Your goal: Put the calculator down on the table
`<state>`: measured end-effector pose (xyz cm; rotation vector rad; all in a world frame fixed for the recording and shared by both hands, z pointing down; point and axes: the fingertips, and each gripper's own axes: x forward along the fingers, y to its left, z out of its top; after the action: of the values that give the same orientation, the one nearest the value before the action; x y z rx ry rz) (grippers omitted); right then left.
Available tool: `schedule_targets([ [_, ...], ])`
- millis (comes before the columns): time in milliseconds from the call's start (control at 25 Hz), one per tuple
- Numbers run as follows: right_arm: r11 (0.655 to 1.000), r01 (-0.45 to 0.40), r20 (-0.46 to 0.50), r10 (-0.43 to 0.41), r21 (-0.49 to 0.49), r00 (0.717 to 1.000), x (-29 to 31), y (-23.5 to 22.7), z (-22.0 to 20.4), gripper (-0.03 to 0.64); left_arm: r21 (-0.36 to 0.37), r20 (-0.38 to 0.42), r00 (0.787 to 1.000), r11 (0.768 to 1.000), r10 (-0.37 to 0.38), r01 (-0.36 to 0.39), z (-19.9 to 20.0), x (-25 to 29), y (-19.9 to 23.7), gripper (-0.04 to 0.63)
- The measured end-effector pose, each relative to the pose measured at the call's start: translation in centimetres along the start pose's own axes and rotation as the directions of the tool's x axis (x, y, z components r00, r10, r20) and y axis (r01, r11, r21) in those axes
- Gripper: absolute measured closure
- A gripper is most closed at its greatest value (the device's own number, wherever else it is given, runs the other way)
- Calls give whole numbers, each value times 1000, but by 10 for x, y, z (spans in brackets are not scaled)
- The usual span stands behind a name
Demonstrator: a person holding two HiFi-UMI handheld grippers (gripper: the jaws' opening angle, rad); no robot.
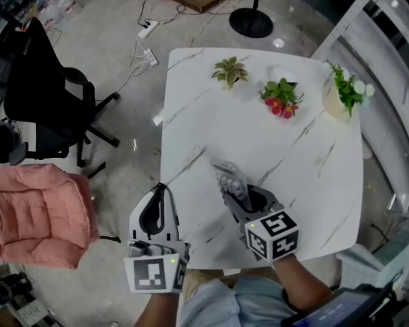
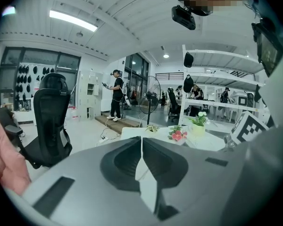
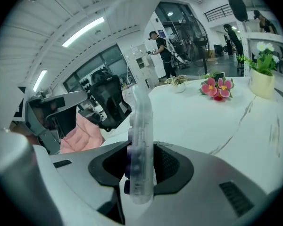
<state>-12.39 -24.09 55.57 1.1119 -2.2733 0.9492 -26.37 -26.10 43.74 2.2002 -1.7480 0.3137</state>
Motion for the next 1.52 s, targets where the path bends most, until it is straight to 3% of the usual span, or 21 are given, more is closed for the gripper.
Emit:
schedule_targets([
  [640,999,-13,-34,15,35,999,25,-4,8,460,11,11,999,999,38,-38,3,15,28,581],
  [960,1000,27,-34,-27,12,999,25,-20,9,420,-2,35,999,1000,27,-27,15,22,23,581],
  [1520,999,41,-62,-42,-23,997,30,-44,1,365,5,11,1000,1000,17,-17,9,6,9,581],
])
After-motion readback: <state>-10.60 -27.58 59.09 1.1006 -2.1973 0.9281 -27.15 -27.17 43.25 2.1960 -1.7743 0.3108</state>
